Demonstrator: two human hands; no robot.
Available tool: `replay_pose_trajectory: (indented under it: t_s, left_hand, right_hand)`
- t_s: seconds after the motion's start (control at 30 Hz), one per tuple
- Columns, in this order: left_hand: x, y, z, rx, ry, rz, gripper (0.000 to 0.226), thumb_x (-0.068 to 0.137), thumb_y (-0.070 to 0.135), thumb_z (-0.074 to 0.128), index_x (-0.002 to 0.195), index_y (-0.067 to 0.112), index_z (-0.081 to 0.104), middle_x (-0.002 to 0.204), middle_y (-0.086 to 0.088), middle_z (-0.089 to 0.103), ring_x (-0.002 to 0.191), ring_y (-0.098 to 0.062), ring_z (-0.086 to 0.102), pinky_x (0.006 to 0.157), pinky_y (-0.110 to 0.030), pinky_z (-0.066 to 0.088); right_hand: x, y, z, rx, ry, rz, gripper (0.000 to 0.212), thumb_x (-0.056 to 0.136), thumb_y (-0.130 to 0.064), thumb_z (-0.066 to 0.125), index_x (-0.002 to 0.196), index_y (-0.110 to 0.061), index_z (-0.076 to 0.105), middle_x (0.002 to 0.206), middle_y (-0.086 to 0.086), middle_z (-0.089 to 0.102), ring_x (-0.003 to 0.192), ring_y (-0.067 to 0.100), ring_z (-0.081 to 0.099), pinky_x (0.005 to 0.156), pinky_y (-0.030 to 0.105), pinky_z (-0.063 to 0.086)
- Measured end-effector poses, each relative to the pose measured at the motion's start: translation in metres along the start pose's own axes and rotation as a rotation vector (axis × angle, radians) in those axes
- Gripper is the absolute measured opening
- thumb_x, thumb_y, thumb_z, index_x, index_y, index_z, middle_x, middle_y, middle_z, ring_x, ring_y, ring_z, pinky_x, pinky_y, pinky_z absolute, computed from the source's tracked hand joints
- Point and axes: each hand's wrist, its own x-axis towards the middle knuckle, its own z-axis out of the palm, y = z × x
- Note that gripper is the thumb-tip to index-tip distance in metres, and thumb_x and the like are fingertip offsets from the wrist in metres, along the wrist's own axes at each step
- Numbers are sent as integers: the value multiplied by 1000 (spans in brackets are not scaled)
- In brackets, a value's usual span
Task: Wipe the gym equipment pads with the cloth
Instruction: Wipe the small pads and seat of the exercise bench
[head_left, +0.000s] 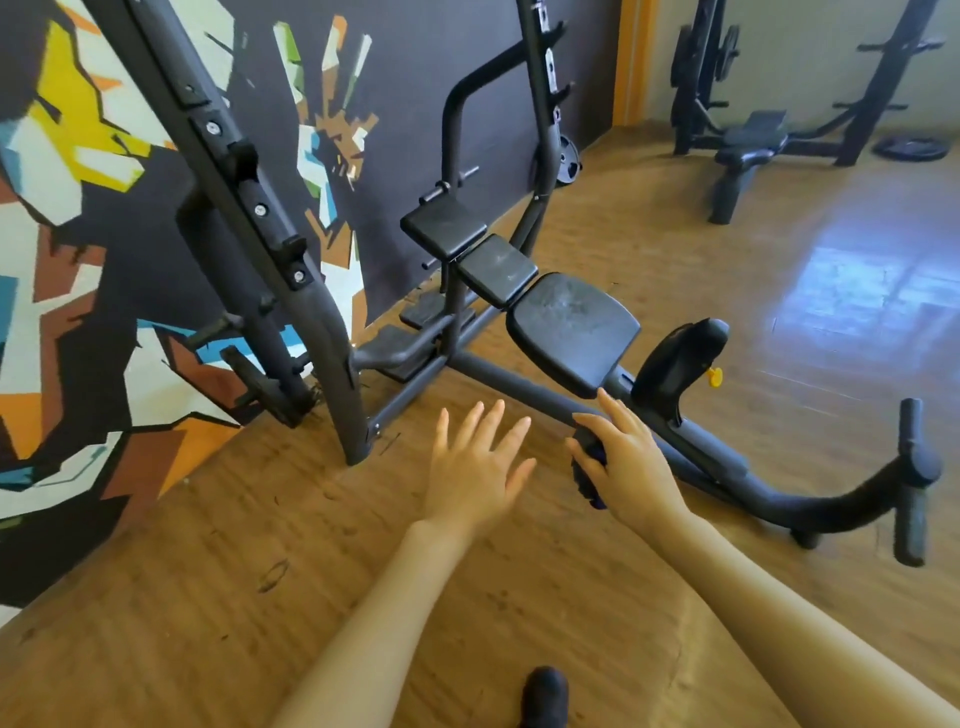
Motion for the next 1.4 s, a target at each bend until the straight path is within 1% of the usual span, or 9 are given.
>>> replay_pose_trajectory:
  t_s: [0.1, 0.23, 0.37, 0.57, 0.77, 0.9, 1.03, 1.2, 1.4]
  left_hand:
    - [51, -8, 17, 7, -1, 15, 60, 96, 54, 18, 144, 28, 43, 151, -7, 40, 142, -27, 33, 114, -57, 19]
    - [128, -30, 42, 13, 27, 32, 54, 97, 52, 27, 138, 27, 51, 144, -8, 50, 135, -29, 44, 109, -57, 27]
    - [217, -67, 66, -9, 49, 9, 51, 96, 51, 33, 135, 26, 54, 141, -8, 53, 132, -29, 48, 107, -59, 34]
    - [343, -123, 78, -18, 85, -21, 53, 97, 52, 29, 138, 27, 51, 143, -8, 51, 135, -28, 44, 109, -58, 30]
    - [432, -161, 95, 7, 45, -54, 53, 98, 52, 27, 140, 28, 49, 146, -7, 47, 138, -27, 41, 112, -56, 22]
    - [493, -188, 110, 34, 24, -92, 52, 98, 50, 27, 140, 28, 49, 146, -8, 47, 137, -28, 41, 111, -58, 24]
    - [551, -213, 124, 73, 2, -168, 52, 98, 49, 27, 141, 28, 47, 147, -8, 46, 138, -29, 40, 111, -57, 24]
    - [617, -249, 134, 95, -13, -272, 52, 97, 48, 27, 140, 27, 48, 145, -8, 48, 137, -29, 41, 110, -57, 27]
    - [661, -286, 148, 100, -44, -347, 52, 98, 49, 27, 140, 27, 49, 145, -8, 49, 136, -29, 43, 109, -60, 32]
  right_hand:
    - [48, 20, 0, 4, 23, 34, 45, 95, -46, 45, 135, -28, 48, 151, 8, 36, 142, 32, 28, 113, 52, 30]
    - [125, 45, 8, -31, 42, 20, 42, 95, -33, 55, 136, -24, 51, 157, 3, 25, 144, 28, 21, 115, 46, 28]
    - [217, 64, 16, -42, 8, 18, 42, 96, -34, 54, 137, -24, 50, 158, 1, 20, 146, 26, 17, 116, 44, 23]
    - [344, 89, 23, -17, 15, 4, 40, 95, -34, 55, 133, -23, 54, 157, 3, 24, 145, 29, 18, 112, 48, 27]
    - [451, 119, 37, 5, 4, 0, 42, 93, -28, 61, 134, -22, 54, 156, 4, 26, 145, 31, 20, 112, 49, 28]
    - [531, 138, 51, 23, -13, -46, 40, 92, -26, 63, 131, -19, 57, 153, 8, 32, 142, 35, 26, 108, 56, 34]
    - [614, 151, 67, 51, -30, -136, 37, 92, -28, 62, 127, -16, 60, 151, 11, 37, 139, 36, 33, 105, 55, 39]
    - [712, 160, 88, 72, -105, -213, 37, 93, -30, 59, 126, -15, 60, 150, 12, 38, 138, 38, 33, 107, 53, 36]
    - [790, 160, 115, 74, -198, -269, 42, 92, -38, 54, 129, -18, 59, 150, 11, 38, 139, 36, 33, 108, 54, 36]
